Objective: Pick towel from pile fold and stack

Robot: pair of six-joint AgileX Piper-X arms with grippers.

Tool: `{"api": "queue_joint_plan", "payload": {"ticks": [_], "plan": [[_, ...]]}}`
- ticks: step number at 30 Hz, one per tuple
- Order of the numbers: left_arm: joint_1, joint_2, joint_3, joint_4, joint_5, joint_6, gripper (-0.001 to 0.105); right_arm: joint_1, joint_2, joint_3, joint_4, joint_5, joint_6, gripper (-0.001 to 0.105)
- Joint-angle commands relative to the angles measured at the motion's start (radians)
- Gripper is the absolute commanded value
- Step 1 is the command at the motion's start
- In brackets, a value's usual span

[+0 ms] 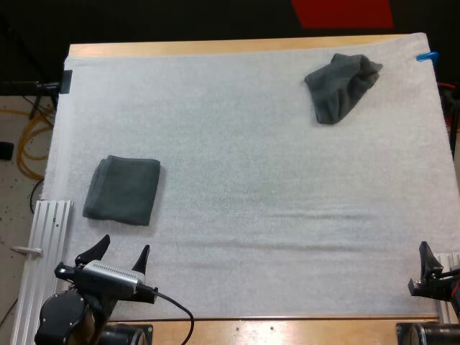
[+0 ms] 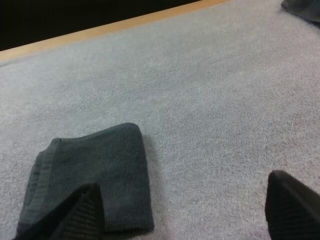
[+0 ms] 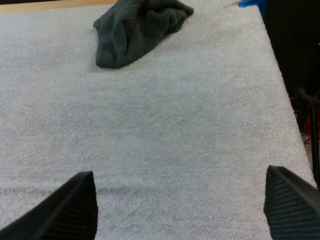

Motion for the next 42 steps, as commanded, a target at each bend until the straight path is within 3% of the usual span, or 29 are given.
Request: {"api": "queue_joint_plan", "payload": {"ticks": [1, 13, 17, 22, 27, 33, 35, 42], "plan": [[-0.001, -0.133, 0.0, -0.011, -0.007, -0.006, 0.065, -0.001, -0.04, 0.0, -0.011, 0.004, 0.005, 0.067], [-0.001, -0.126, -0.009, -0.016, 0.006, -0.013, 0.065, -0.001, -0.011, -0.008, -0.031, 0.008, 0.027, 0.067], [-0.001, -0.065, -0.06, -0.019, 0.1, -0.013, 0.065, -0.001, 0.055, -0.054, -0.031, -0.012, 0.09, 0.067], [-0.003, 0.074, -0.153, -0.058, 0.165, -0.013, 0.065, -0.001, 0.171, -0.135, -0.049, -0.071, 0.089, 0.067], [-0.056, 0.255, -0.273, -0.106, 0.301, -0.015, 0.065, -0.001, 0.315, -0.252, -0.054, -0.181, 0.089, 0.067], [-0.209, 0.427, -0.378, -0.101, 0.31, -0.015, 0.065, -0.001, 0.469, -0.373, -0.054, -0.326, 0.087, 0.067], [-0.238, 0.465, -0.392, -0.104, 0.31, -0.015, 0.065, -0.001, 0.502, -0.392, -0.054, -0.331, 0.087, 0.067], [-0.252, 0.543, -0.398, -0.117, 0.31, -0.018, 0.065, -0.001, 0.693, -0.398, -0.176, -0.331, 0.087, 0.067]]}}
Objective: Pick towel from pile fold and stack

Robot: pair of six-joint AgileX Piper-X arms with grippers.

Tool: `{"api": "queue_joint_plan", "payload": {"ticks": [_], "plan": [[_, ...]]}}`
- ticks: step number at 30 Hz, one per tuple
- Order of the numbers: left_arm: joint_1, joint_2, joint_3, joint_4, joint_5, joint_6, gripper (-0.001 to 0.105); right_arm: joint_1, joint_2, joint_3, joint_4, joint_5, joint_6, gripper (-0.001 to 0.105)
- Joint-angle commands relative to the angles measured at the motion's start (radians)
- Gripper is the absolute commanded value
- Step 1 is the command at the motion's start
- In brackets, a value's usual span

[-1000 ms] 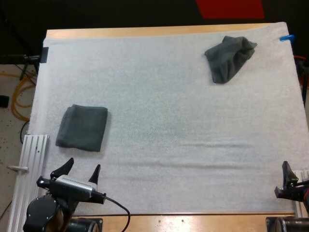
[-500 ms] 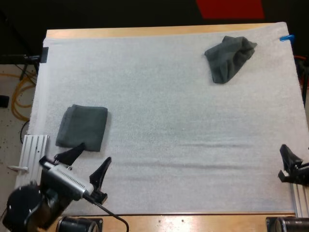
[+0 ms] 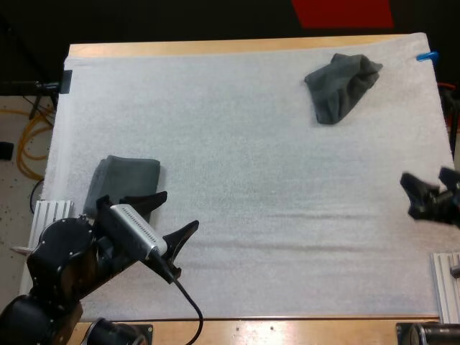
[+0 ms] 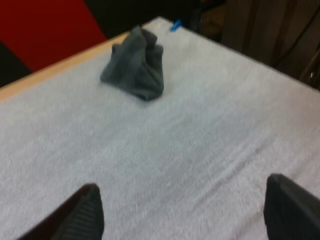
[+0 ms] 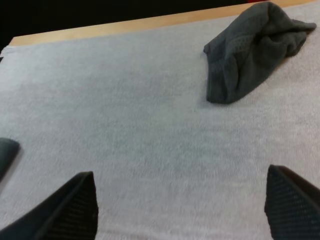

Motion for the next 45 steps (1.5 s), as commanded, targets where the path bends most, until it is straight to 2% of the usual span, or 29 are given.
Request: {"api": "queue_joint_plan", "payload": {"ticks": [1, 7, 12, 17, 21, 24, 33, 39, 41, 43, 45], "plan": [[-0.005, 0.003, -0.008, -0.019, 0.008, -0.011, 0.065, -0.001, 0.031, -0.007, -0.04, -0.014, -0.001, 0.067], [-0.005, 0.014, -0.008, -0.077, 0.008, -0.011, 0.065, 0.001, 0.304, -0.018, -0.265, 0.003, 0.064, 0.067], [-0.005, 0.014, -0.008, -0.09, 0.004, -0.016, 0.065, 0.001, 0.591, -0.096, -0.399, 0.071, 0.164, 0.067], [-0.005, 0.014, -0.008, -0.09, 0.004, -0.058, 0.065, 0.001, 0.848, -0.206, -0.427, 0.084, 0.258, 0.067], [-0.005, 0.014, -0.008, -0.09, 0.004, -0.059, 0.065, 0.015, 1.041, -0.302, -0.451, 0.077, 0.354, 0.067], [-0.005, 0.014, -0.008, -0.09, 0.004, -0.059, 0.065, 0.041, 1.156, -0.374, -0.463, 0.057, 0.377, 0.067], [-0.005, 0.014, -0.008, -0.09, 0.004, -0.059, 0.065, 0.14, 1.376, -0.523, -0.463, 0.038, 0.47, 0.067], [-0.005, 0.014, -0.008, -0.09, 0.004, -0.081, 0.065, 0.162, 1.436, -0.546, -0.461, 0.073, 0.554, 0.067], [-0.005, 0.014, -0.008, -0.09, 0.004, -0.097, 0.065, 0.162, 1.441, -0.546, -0.462, 0.085, 0.573, 0.063], [-0.005, 0.014, -0.008, -0.09, 0.004, -0.103, 0.065, 0.162, 1.442, -0.546, -0.464, 0.094, 0.582, 0.055], [-0.005, 0.014, -0.008, -0.09, 0.004, -0.102, 0.065, 0.162, 1.441, -0.546, -0.464, 0.118, 0.582, 0.038]]}}
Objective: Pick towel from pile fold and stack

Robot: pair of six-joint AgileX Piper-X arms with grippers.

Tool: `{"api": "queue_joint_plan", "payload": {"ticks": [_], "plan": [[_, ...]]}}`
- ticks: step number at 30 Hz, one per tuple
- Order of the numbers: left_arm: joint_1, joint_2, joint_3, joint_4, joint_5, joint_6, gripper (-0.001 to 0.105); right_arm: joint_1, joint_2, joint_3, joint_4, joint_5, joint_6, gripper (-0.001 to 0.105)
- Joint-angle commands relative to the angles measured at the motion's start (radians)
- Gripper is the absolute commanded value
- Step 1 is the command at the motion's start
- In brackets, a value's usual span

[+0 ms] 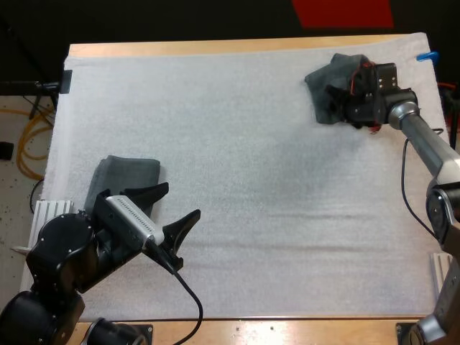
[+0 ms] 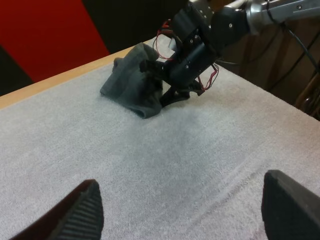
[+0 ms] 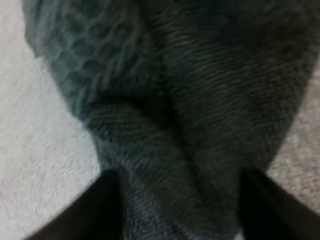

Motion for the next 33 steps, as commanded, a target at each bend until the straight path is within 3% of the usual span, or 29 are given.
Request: {"api": "queue_joint_plan", "payload": {"ticks": [1, 3, 5, 11, 21, 28, 33], "plan": [[-0.005, 0.0, -0.008, -0.011, 0.004, -0.016, 0.065, -0.001, 0.005, -0.008, -0.001, 0.013, 0.001, 0.032], [-0.005, 0.0, -0.008, -0.011, 0.004, -0.016, 0.065, -0.001, 0.005, -0.008, -0.001, 0.02, 0.001, 0.012], [-0.005, 0.0, -0.008, -0.011, 0.004, -0.016, 0.065, -0.001, 0.012, -0.008, -0.006, 0.02, 0.001, 0.0], [-0.005, 0.0, -0.008, -0.011, 0.004, -0.016, 0.065, -0.001, 0.014, -0.008, -0.004, -0.004, -0.01, 0.0], [-0.005, 0.0, -0.008, -0.011, 0.004, -0.016, 0.065, 0.02, -0.189, -0.008, -0.005, 0.021, -0.302, 0.0], [-0.005, 0.0, -0.008, -0.011, 0.004, -0.016, 0.065, 0.04, -0.356, -0.008, 0.051, 0.021, -0.386, 0.0], [-0.005, 0.0, -0.008, -0.011, 0.004, -0.016, 0.065, 0.074, -0.487, -0.008, 0.196, 0.019, -0.457, 0.0]]}}
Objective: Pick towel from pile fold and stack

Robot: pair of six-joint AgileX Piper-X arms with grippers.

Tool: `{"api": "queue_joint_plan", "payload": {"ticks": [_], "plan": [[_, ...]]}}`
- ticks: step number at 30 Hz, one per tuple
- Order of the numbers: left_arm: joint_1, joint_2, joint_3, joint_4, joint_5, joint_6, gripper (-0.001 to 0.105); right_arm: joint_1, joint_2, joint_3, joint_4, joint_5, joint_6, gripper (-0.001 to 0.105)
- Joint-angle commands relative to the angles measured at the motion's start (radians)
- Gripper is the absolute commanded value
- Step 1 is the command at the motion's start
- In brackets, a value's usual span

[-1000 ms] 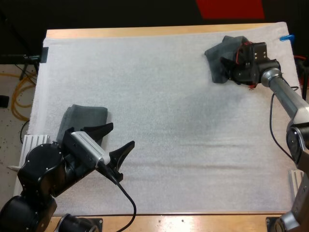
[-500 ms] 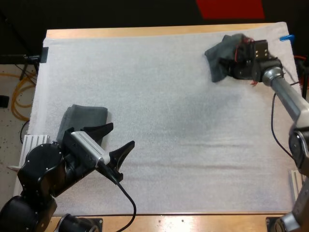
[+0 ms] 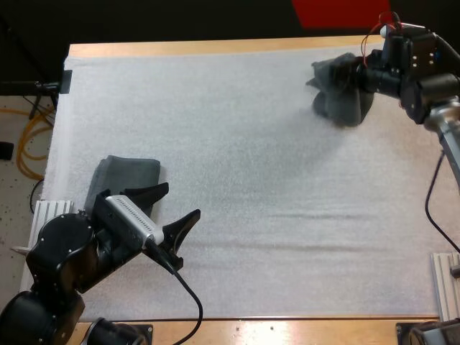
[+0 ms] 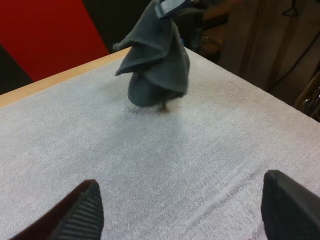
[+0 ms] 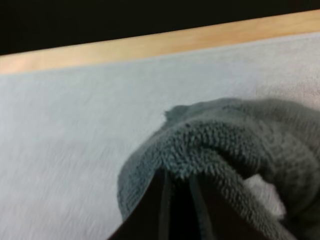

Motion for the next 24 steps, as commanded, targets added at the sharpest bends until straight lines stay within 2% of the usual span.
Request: {"api": "queue_joint_plan", "payload": {"ticks": [1, 3, 8, 10, 12, 15, 19, 22, 24], "plan": [[-0.005, 0.0, -0.008, -0.011, 0.004, -0.008, 0.065, 0.01, -0.033, -0.009, 0.028, -0.005, -0.037, 0.0], [-0.005, 0.0, -0.008, -0.011, 0.004, -0.008, 0.065, 0.041, -0.092, -0.009, 0.118, -0.005, -0.079, 0.0], [-0.005, 0.0, -0.008, -0.011, 0.004, -0.008, 0.065, 0.109, -0.192, -0.009, 0.282, 0.016, -0.109, 0.0], [-0.005, 0.0, -0.008, -0.011, 0.004, -0.008, 0.065, 0.138, -0.225, -0.009, 0.342, 0.083, -0.118, 0.0], [-0.005, 0.0, -0.008, -0.002, 0.004, -0.008, 0.065, 0.17, -0.25, -0.009, 0.42, 0.24, -0.14, 0.0], [-0.005, 0.0, -0.008, 0.004, 0.004, -0.008, 0.065, 0.191, -0.253, -0.009, 0.486, 0.349, -0.15, 0.0], [-0.005, 0.0, -0.008, 0.003, 0.004, -0.008, 0.065, 0.219, -0.25, 0.046, 0.451, 0.312, -0.126, 0.0], [-0.005, 0.0, -0.008, 0.003, 0.004, -0.008, 0.065, 0.262, -0.249, 0.144, 0.34, 0.247, -0.032, 0.0], [-0.005, 0.0, -0.008, 0.003, 0.004, -0.008, 0.065, 0.304, -0.242, 0.249, 0.216, 0.165, 0.033, 0.0]]}}
